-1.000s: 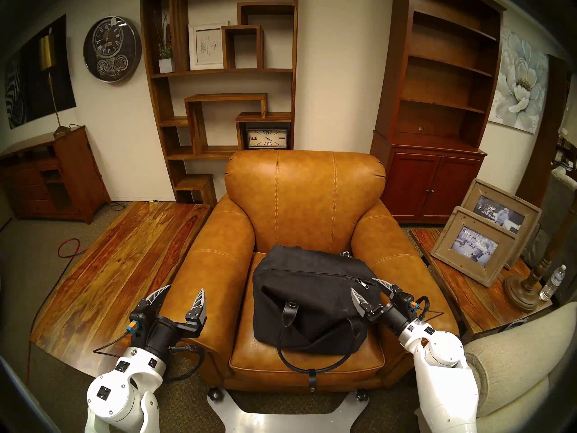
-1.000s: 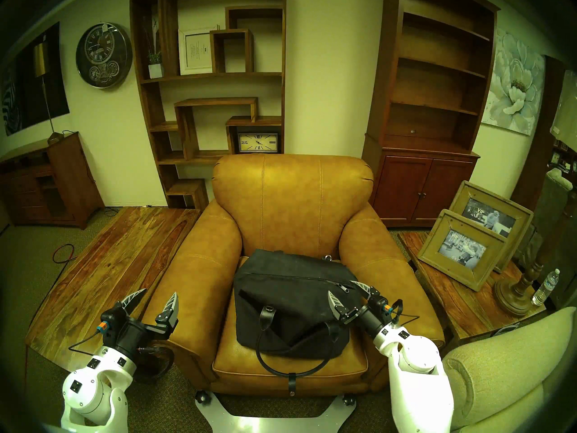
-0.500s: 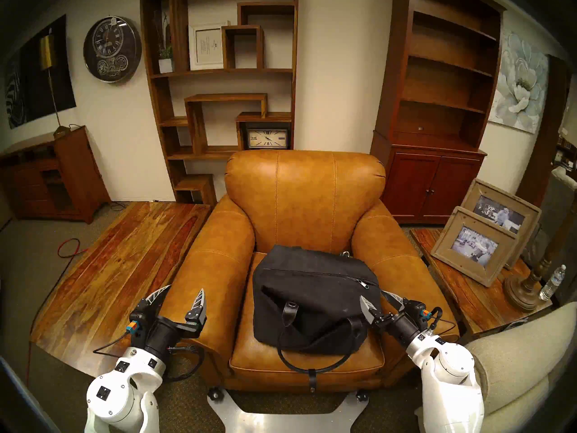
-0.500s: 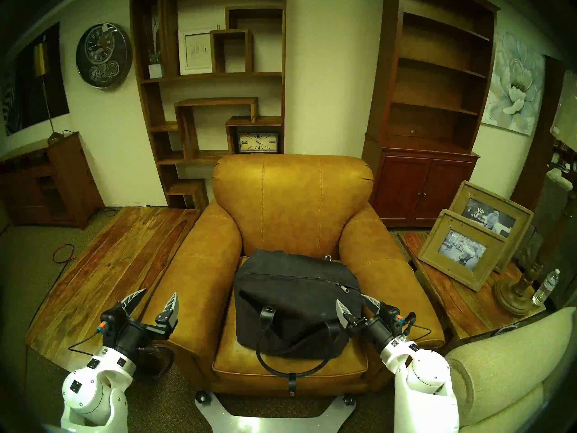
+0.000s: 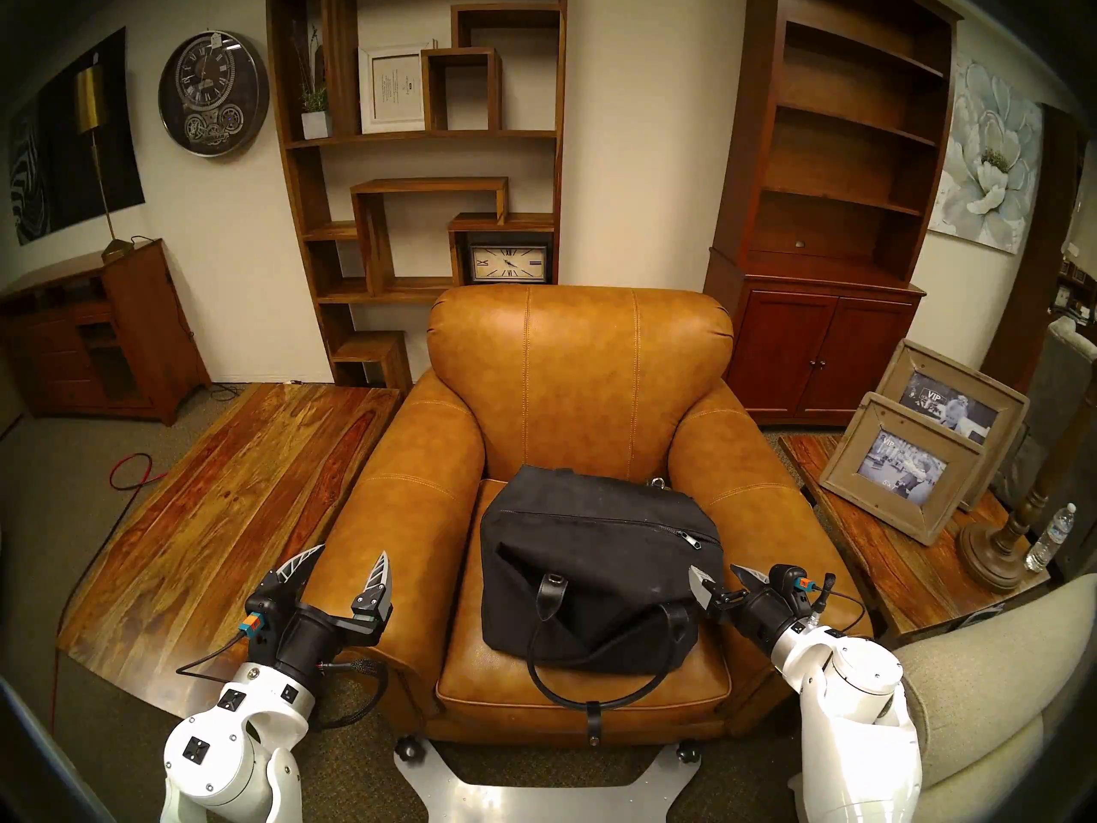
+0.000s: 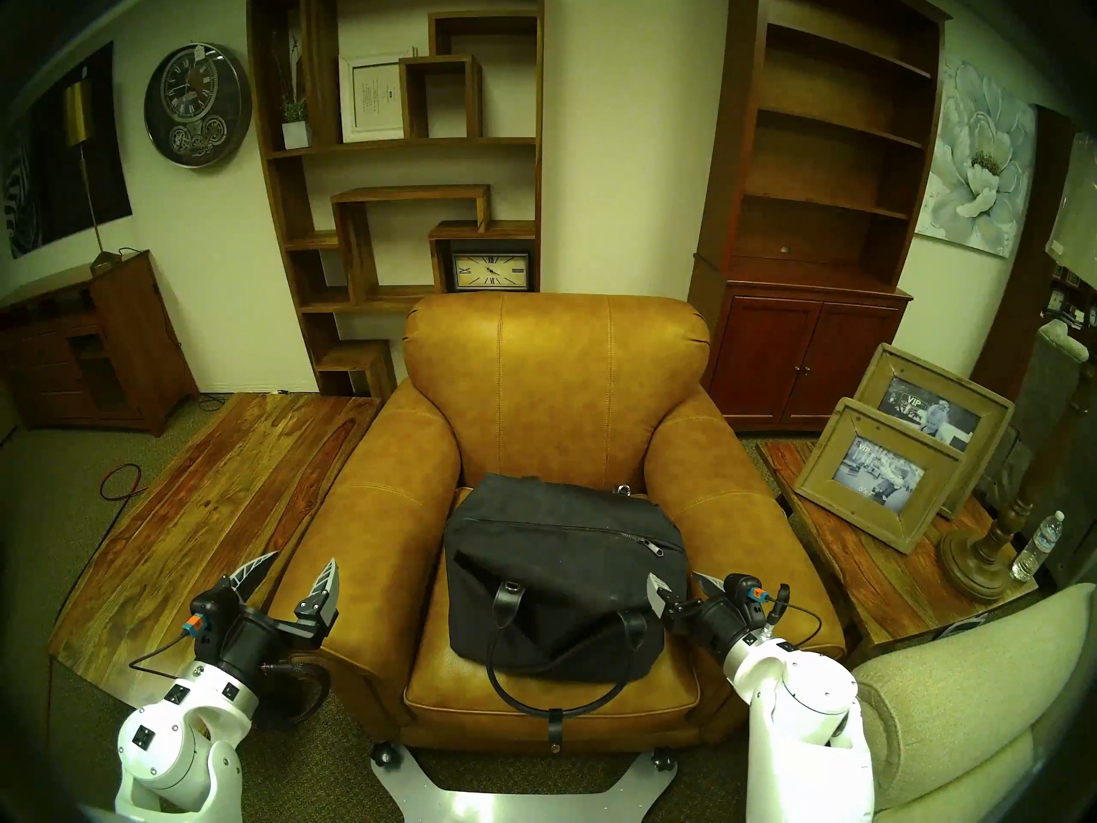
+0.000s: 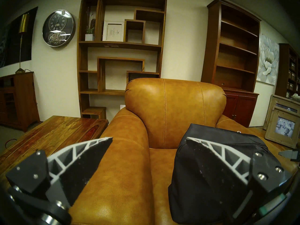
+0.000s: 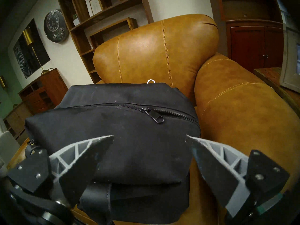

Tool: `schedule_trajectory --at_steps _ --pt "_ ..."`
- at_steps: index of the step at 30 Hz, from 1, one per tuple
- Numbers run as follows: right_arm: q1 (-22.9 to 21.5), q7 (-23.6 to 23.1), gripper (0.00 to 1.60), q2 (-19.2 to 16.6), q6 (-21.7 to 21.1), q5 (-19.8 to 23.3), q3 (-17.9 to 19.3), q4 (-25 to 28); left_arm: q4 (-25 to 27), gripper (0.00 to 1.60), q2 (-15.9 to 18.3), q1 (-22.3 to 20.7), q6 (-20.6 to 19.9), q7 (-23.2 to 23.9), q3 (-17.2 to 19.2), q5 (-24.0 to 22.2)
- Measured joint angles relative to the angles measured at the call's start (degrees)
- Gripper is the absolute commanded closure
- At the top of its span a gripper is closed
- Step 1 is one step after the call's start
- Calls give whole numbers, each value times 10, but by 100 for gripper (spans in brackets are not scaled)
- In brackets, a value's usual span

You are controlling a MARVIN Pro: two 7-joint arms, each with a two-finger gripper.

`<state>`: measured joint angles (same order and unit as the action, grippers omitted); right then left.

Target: Open a bag with a zipper

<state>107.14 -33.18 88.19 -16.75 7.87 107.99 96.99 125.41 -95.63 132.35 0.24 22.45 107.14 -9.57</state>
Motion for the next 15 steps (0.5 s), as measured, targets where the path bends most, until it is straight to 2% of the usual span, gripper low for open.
schedule_trajectory --at_steps 7,15 --pt "-33 12 0 -11 1 -22 -12 -47 0 0 0 0 0 0 0 0" --pt "-62 18 0 -18 11 -34 -21 -67 0 0 -1 0 0 0 0 0"
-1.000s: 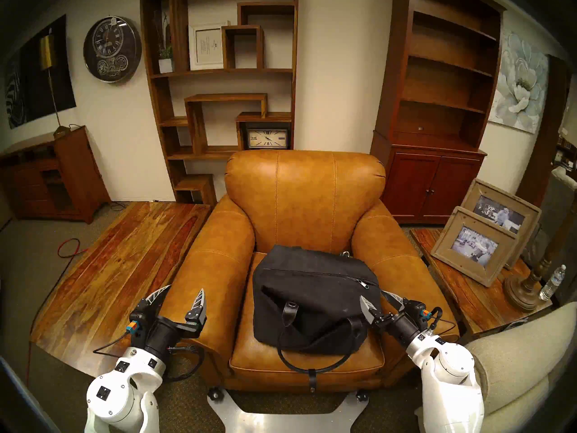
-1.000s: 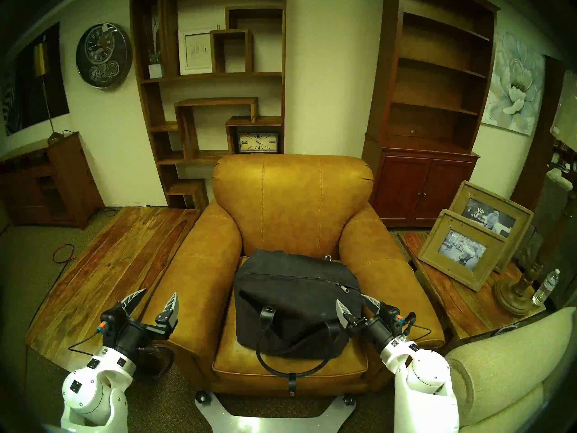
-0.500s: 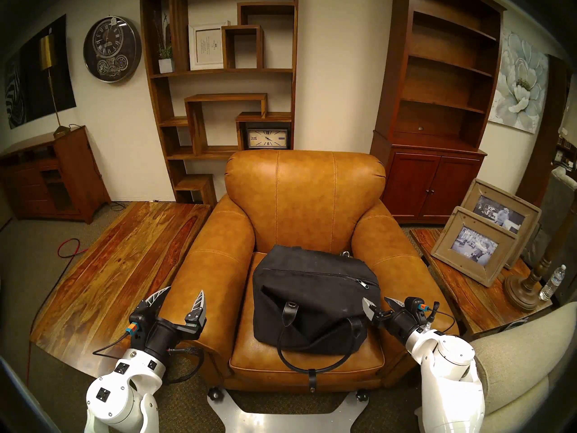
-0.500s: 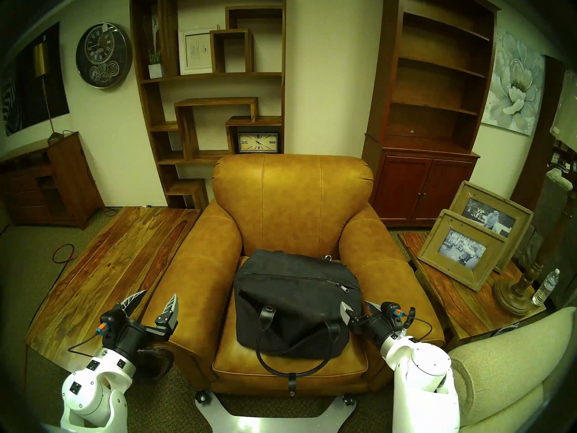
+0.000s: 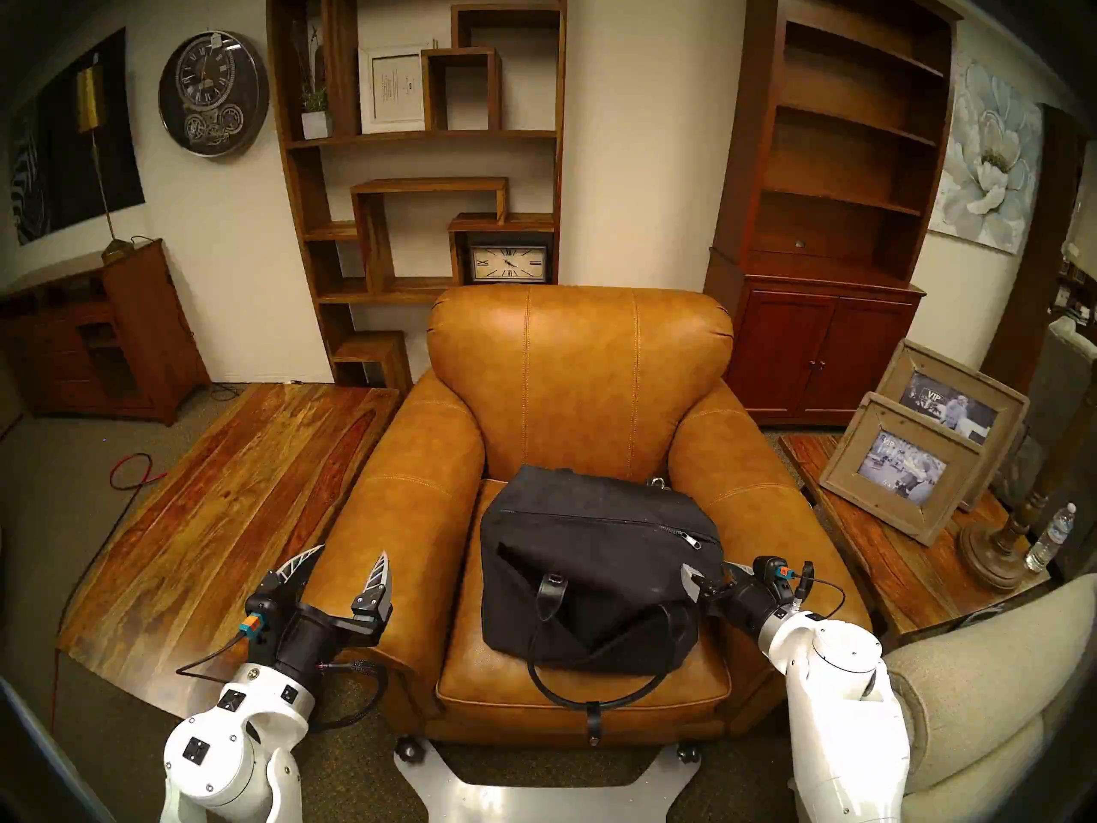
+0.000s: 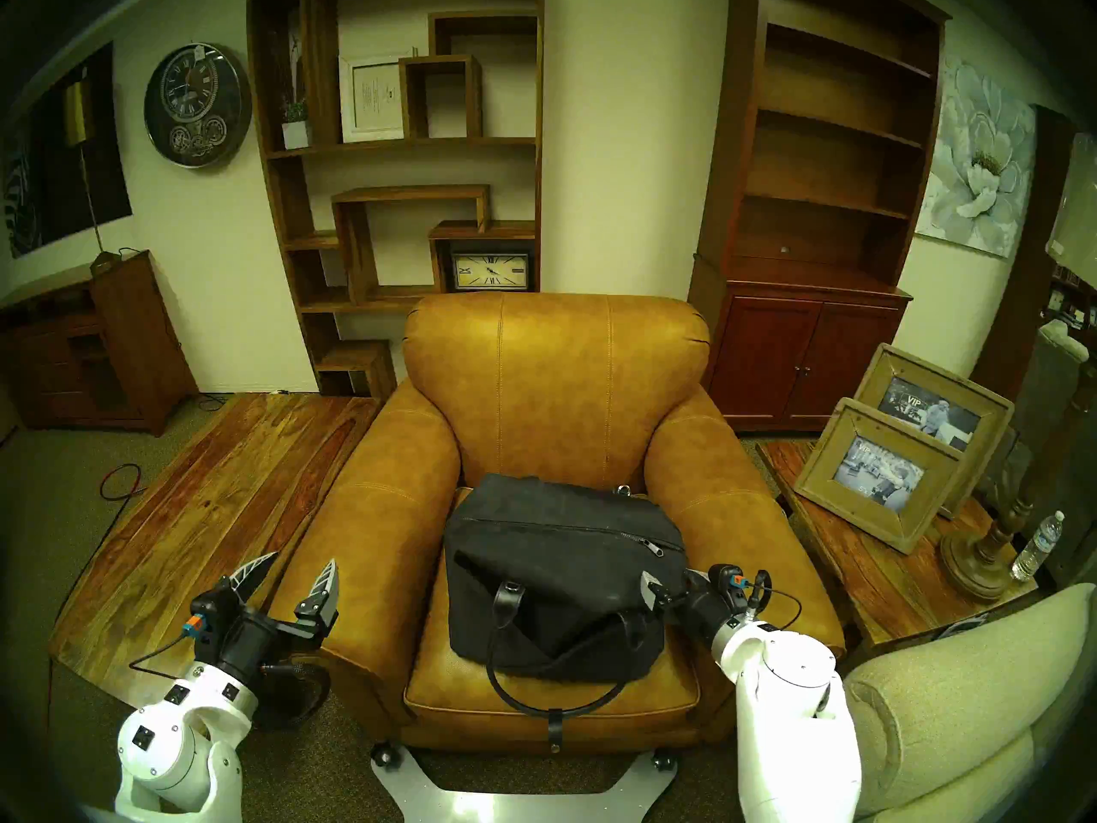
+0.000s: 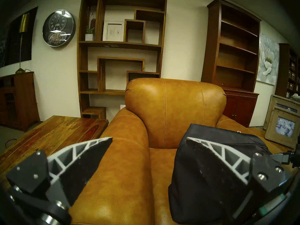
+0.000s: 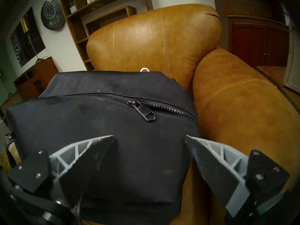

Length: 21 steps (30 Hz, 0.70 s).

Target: Open a bag with a zipper

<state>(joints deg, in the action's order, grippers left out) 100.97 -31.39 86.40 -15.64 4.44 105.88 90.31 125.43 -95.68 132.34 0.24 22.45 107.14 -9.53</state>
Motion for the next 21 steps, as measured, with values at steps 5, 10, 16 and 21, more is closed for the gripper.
schedule_trajectory --at_steps 5,10,16,21 --pt "-12 -2 0 -2 4 -1 -5 -6 0 0 0 0 0 0 0 0" --pt "-23 -7 0 -4 7 1 -9 -14 0 0 0 0 0 0 0 0" --pt "-39 -8 0 -7 12 -1 -17 -48 1 0 0 -1 0 0 0 0" --pt "-52 -8 0 -8 18 -1 -21 -76 1 0 -1 -1 0 0 0 1"
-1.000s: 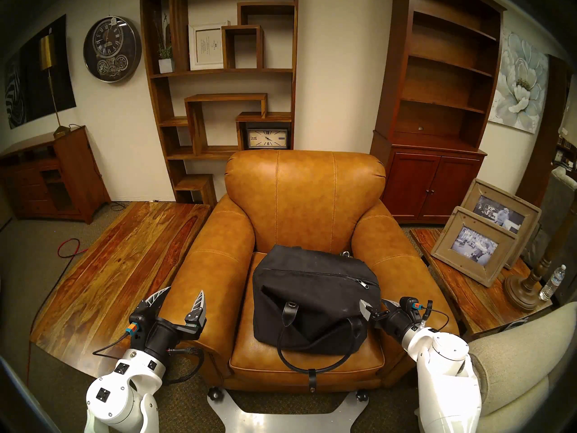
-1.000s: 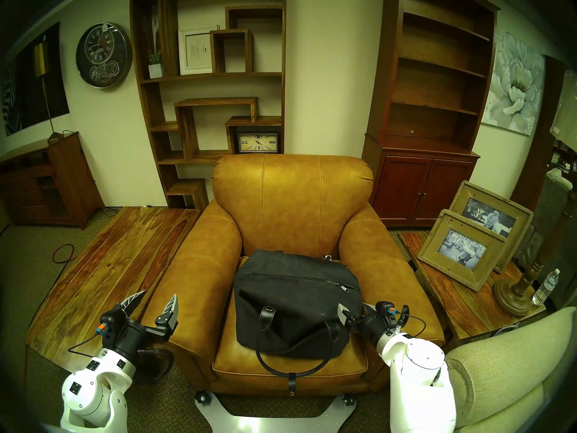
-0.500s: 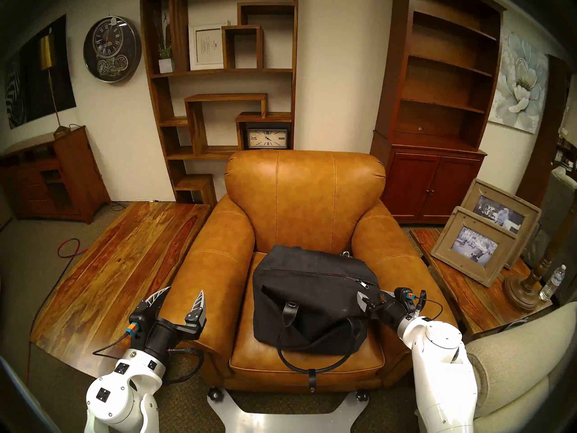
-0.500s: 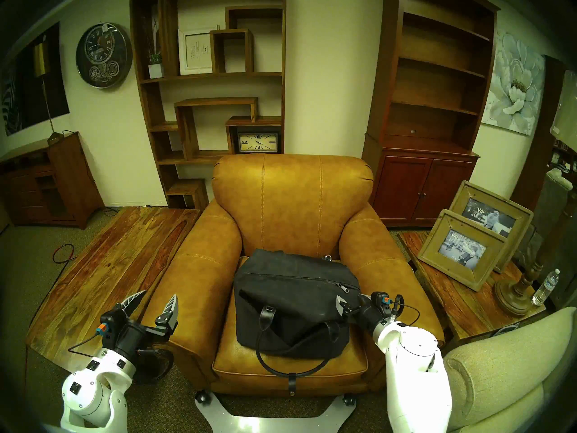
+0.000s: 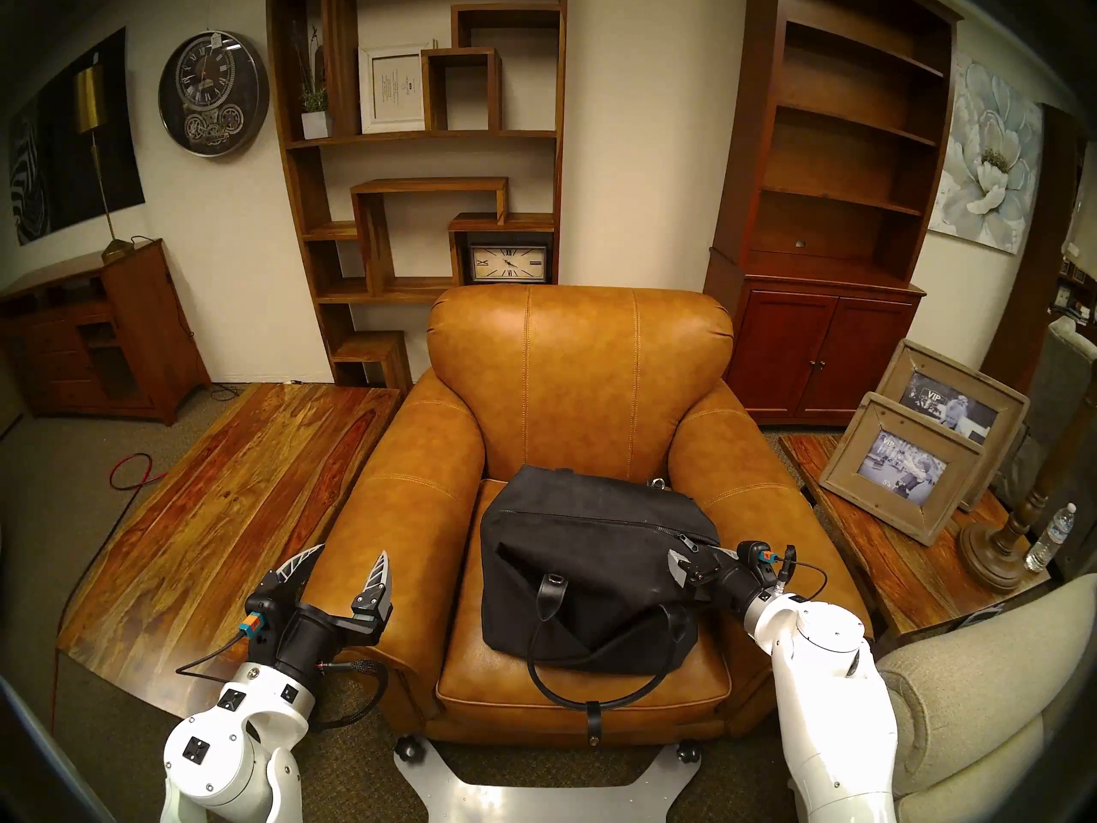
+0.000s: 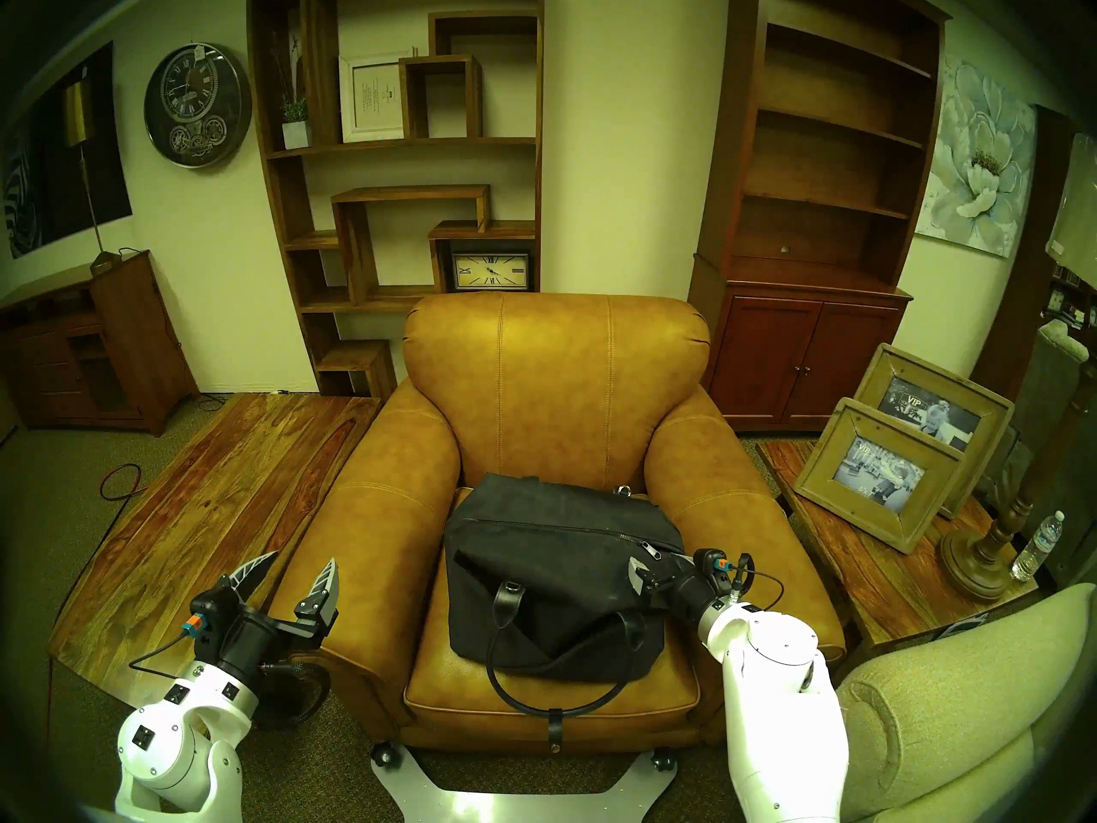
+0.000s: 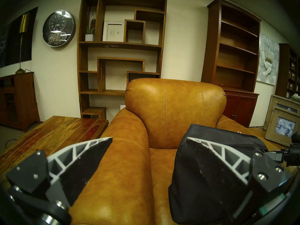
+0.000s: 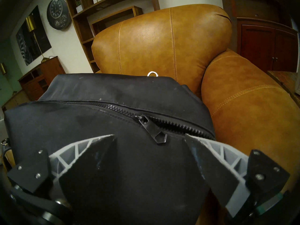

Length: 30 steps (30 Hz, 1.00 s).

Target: Open a bag with a zipper

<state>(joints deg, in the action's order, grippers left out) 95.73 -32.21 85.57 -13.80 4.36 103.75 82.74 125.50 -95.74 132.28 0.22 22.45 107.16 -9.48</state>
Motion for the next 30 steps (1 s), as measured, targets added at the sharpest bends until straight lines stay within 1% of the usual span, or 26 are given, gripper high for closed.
schedule_trajectory --at_steps 6,8,9,13,14,18,22,23,26,27,28,29,30 --pt "-13 3 0 0 8 -2 -5 -23 0 0 0 0 0 0 0 0" --pt "-18 6 4 0 12 -4 -8 -28 0 0 0 0 0 0 0 0" --pt "-19 6 23 1 13 -5 -9 -30 0 0 0 0 0 0 0 0" --pt "-24 9 43 2 16 -7 -12 -30 0 0 0 0 0 0 0 0" --pt "-24 9 83 2 16 -7 -13 -30 0 0 0 0 0 0 0 0" --pt "-26 9 90 4 18 -9 -15 -30 0 0 0 0 0 0 0 0" --pt "-26 10 90 4 16 -10 -16 -27 0 0 0 0 0 0 0 1" --pt "-26 10 90 4 13 -10 -16 -26 0 0 0 0 0 0 0 1" --pt "-25 11 100 3 -3 -14 -18 -20 0 0 -1 0 0 0 0 1" --pt "-24 10 100 3 -8 -16 -18 -18 0 0 -1 0 0 0 0 1" --pt "-24 10 105 2 -12 -17 -19 -17 0 0 -1 0 0 0 0 1" --pt "-22 8 137 0 -20 -19 -20 -12 0 0 -1 0 0 0 0 1" --pt "-21 6 137 -1 -22 -20 -20 -10 0 0 -1 0 0 0 0 1"
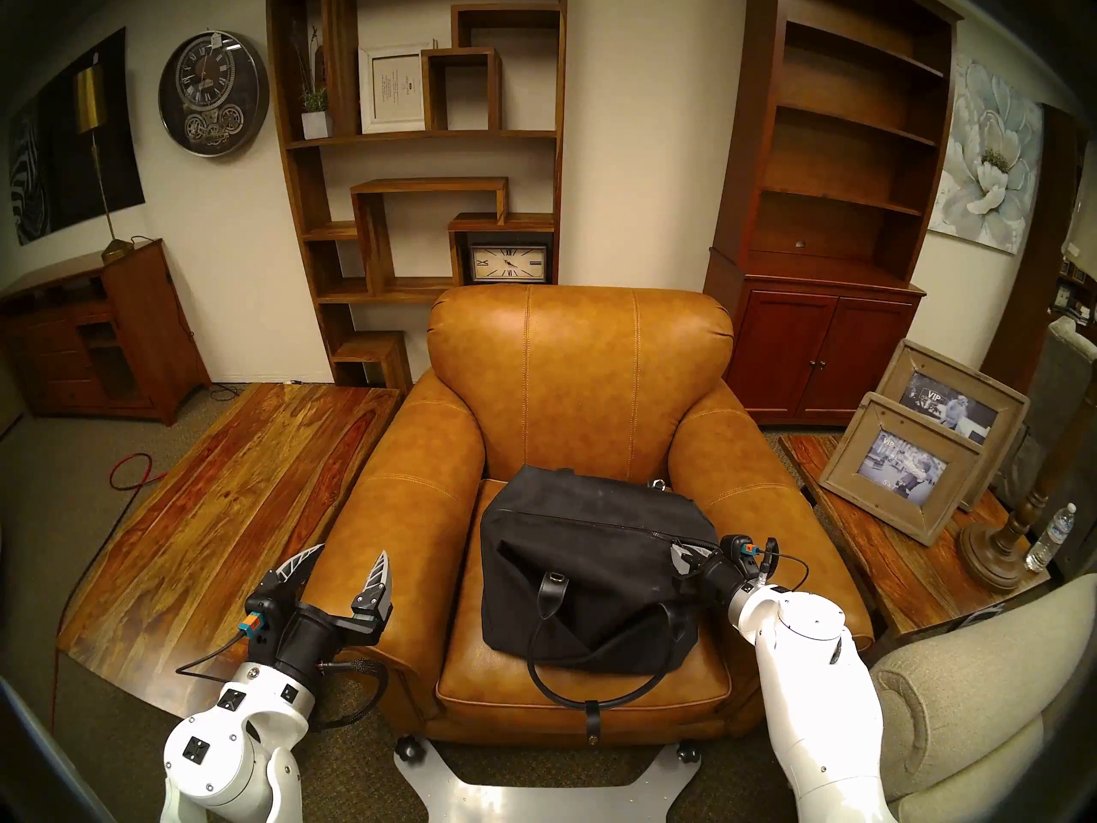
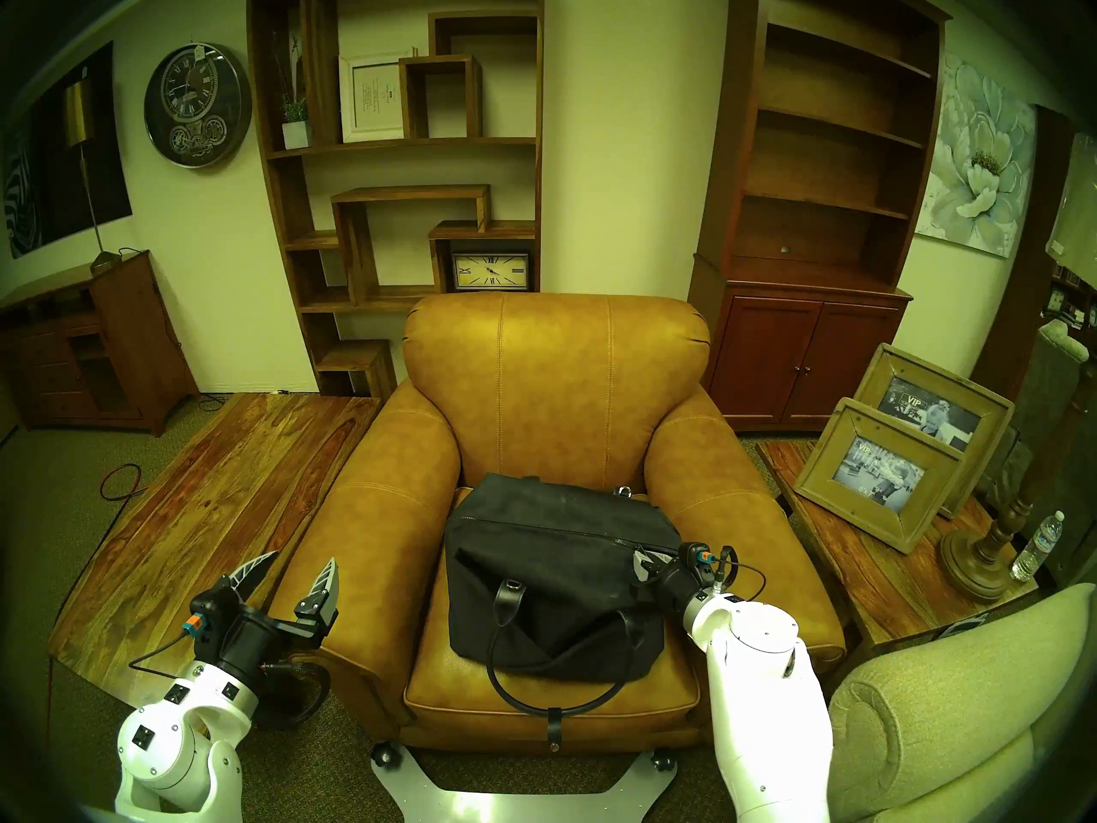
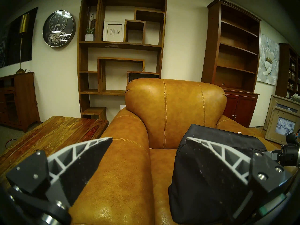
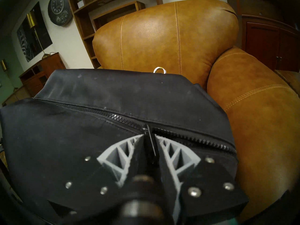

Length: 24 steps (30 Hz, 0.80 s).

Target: Open a bag with a zipper

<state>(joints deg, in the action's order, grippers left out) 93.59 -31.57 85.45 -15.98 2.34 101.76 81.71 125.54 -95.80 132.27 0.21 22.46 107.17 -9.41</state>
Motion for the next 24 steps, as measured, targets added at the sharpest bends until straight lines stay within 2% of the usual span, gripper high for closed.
schedule_trajectory --at_steps 2,3,12,24 --pt "3 -3 159 -2 -4 -2 0 6 0 0 0 0 0 0 0 0" --pt "7 -5 160 -4 -5 -2 2 12 0 0 0 0 0 0 0 0" --pt "16 -9 160 -3 -3 -7 -4 37 0 0 0 0 0 0 0 0" --pt "16 -8 160 5 -32 -26 -22 75 0 0 0 0 0 0 0 0"
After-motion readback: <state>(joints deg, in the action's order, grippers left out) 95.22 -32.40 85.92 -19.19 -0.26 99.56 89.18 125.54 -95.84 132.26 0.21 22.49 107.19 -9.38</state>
